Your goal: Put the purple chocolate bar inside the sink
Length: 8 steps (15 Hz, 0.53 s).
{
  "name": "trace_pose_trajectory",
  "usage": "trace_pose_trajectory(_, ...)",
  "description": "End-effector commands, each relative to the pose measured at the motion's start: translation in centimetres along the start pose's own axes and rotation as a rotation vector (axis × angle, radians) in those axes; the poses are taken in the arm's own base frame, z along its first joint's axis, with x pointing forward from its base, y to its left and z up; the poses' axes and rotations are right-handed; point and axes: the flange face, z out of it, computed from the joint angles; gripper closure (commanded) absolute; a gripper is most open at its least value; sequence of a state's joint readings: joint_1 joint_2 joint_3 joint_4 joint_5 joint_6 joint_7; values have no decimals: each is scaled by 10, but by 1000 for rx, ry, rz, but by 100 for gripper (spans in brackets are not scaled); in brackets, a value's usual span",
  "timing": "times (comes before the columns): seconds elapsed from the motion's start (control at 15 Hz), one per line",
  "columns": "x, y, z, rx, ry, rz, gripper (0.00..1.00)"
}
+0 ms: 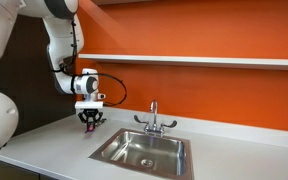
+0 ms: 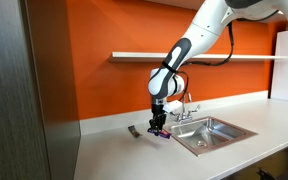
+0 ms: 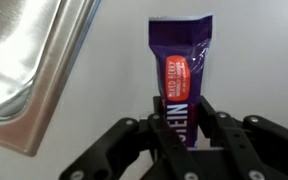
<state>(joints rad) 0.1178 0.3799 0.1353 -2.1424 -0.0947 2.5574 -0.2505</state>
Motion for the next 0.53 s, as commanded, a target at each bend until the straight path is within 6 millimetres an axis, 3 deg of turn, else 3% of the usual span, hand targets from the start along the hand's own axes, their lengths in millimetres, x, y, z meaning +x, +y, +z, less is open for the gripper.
trace_pose_trajectory(0.0, -26, 12, -11, -14, 28, 124, 88)
trace_pose_trajectory(0.47, -72, 38, -11, -37, 45, 311, 88)
